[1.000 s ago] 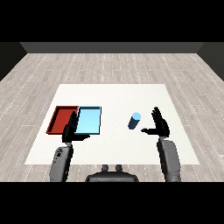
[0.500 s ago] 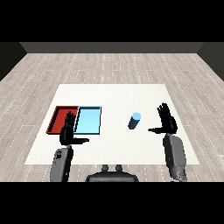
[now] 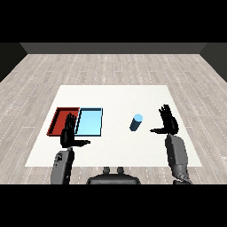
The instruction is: Pick the blue can and put it in the blue box
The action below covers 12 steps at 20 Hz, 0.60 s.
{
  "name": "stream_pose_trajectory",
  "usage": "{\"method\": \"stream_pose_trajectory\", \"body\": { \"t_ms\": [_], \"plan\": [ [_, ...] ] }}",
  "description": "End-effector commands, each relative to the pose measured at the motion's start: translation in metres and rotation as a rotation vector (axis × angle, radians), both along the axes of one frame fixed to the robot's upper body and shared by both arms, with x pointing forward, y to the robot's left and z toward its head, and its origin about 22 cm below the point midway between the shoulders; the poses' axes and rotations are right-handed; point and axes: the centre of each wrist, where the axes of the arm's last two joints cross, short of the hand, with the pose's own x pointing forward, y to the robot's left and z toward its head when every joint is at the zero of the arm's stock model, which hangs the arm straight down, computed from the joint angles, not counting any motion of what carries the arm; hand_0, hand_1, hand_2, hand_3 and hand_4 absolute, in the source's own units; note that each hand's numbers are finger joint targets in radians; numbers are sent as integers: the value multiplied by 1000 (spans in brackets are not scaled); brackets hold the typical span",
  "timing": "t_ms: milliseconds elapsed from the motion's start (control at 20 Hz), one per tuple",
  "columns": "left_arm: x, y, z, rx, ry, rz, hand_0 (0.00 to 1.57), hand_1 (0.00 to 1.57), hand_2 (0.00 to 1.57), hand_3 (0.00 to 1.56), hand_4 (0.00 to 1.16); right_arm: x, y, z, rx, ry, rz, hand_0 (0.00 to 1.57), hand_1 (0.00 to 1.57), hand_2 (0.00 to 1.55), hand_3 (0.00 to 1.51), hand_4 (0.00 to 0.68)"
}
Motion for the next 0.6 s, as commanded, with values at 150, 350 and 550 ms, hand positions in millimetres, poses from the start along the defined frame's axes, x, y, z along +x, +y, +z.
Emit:
{"method": "stream_pose_trajectory", "body": {
  "t_ms": [150, 350, 550],
  "plan": [
    [13, -5, -21, 9, 11, -23, 0, 0, 0, 0, 0, 10, 3, -13, 64, 42, 24, 0, 0, 0, 0, 0],
    [12, 4, 3, -26, 7, -3, 0, 0, 0, 0, 0, 12, 28, -17, 64, 94, 9, 0, 0, 0, 0, 0],
    [-8, 4, 1, -29, 3, 8, 0, 0, 0, 0, 0, 29, 11, -21, 64, 116, 13, 0, 0, 0, 0, 0]
  ]
}}
